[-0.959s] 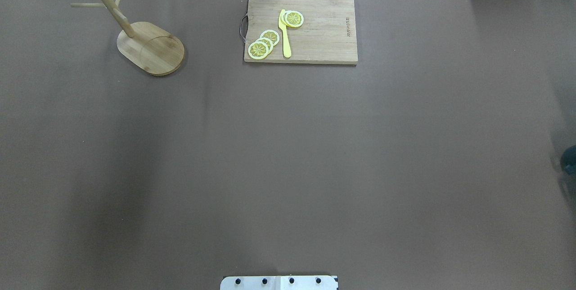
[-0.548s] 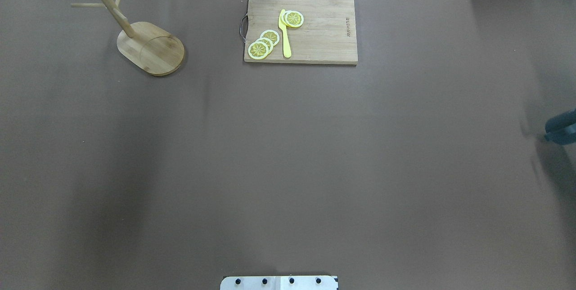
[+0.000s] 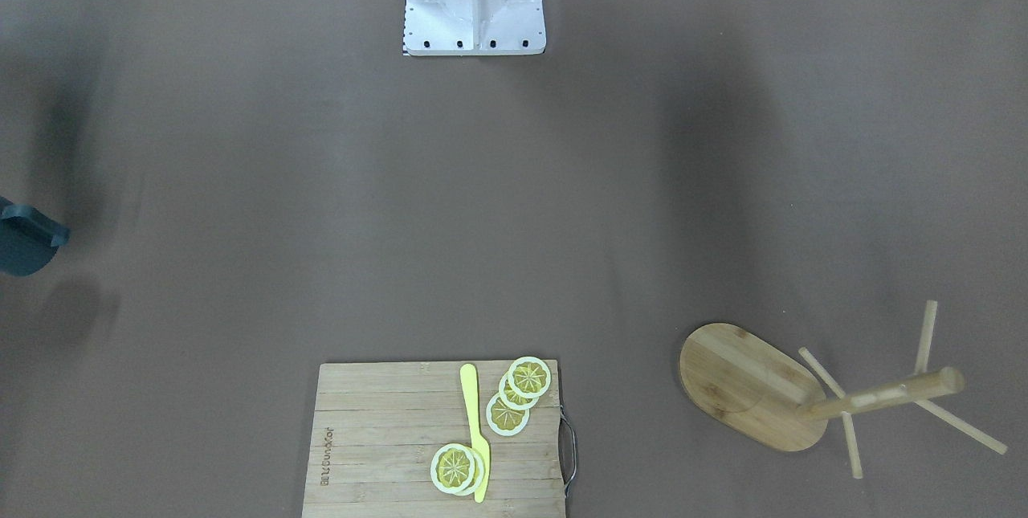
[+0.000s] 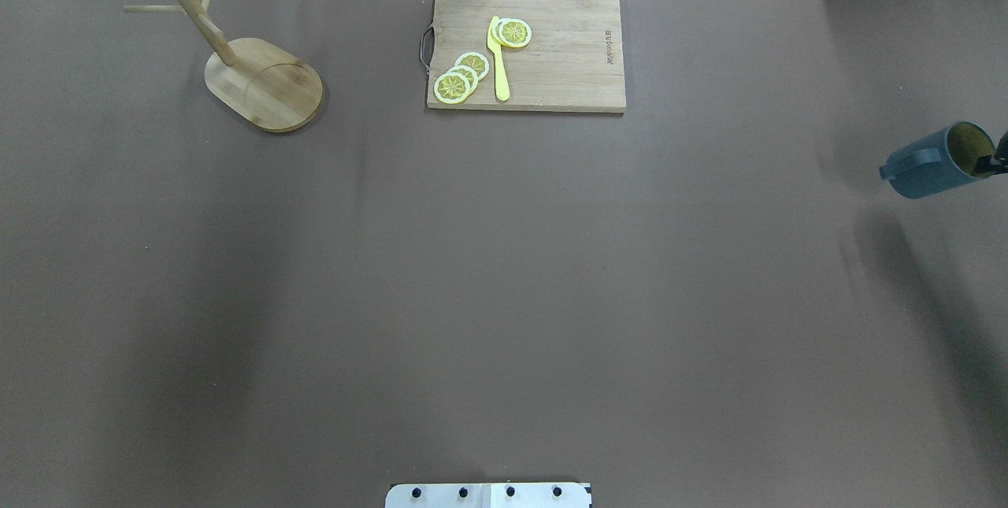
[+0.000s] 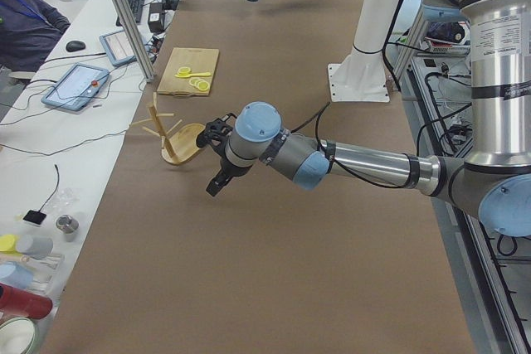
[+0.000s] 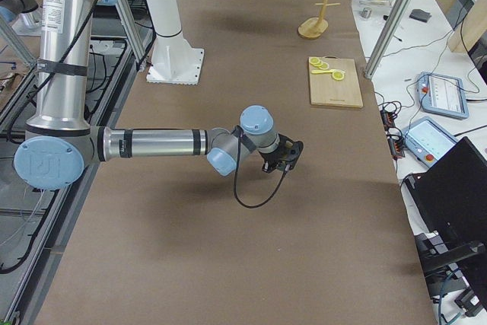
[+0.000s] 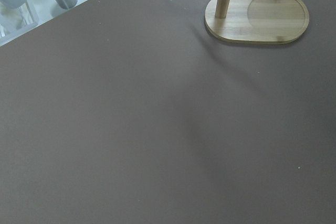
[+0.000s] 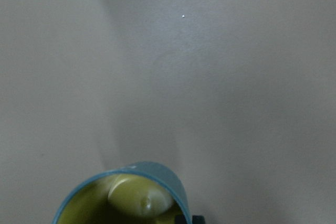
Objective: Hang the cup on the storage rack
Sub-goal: 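Carry the blue mug with the right gripper toward the cutting board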
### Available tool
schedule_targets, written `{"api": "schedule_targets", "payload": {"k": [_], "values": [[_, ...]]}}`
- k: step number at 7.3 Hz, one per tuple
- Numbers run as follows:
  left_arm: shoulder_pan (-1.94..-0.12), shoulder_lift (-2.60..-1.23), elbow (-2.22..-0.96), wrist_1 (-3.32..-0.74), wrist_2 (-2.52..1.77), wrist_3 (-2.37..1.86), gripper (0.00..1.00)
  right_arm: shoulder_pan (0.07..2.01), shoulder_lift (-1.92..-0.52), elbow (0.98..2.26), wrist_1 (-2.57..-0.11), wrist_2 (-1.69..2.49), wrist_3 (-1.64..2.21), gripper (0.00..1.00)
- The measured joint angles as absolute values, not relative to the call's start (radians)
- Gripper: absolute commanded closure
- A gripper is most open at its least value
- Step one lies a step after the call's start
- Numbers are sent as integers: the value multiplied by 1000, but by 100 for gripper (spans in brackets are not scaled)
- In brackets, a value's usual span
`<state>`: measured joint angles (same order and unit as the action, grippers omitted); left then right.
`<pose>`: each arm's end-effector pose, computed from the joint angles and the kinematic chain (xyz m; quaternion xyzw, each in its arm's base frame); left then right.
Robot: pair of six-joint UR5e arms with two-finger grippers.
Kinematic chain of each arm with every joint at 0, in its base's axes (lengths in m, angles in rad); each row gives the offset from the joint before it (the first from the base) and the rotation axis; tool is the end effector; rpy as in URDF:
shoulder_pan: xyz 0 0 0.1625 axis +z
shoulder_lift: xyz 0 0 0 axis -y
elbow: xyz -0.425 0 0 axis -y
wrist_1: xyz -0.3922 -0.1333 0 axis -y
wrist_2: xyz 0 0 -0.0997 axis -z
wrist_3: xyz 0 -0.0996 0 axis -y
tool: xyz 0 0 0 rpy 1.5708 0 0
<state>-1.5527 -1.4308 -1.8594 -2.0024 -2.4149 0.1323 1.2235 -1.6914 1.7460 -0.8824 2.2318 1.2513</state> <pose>-0.0507 -0.4492 0.5260 0.2829 0.3770 0.1825 0.8629 -0.0911 -0.4638 0.5535 0.0226 -0.4570 0.2790 0.8443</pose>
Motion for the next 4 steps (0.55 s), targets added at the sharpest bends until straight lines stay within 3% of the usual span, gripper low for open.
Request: {"api": "schedule_targets", "payload": {"k": [2, 4], "values": [[-1552, -1431, -1861, -2008, -2434, 89, 1, 1074, -1570, 1933, -1257, 2098, 1401, 100], [-1552, -1431, -1861, -2011, -2449, 70, 1, 927, -1341, 2022, -1617, 2017, 1573, 100]]}}
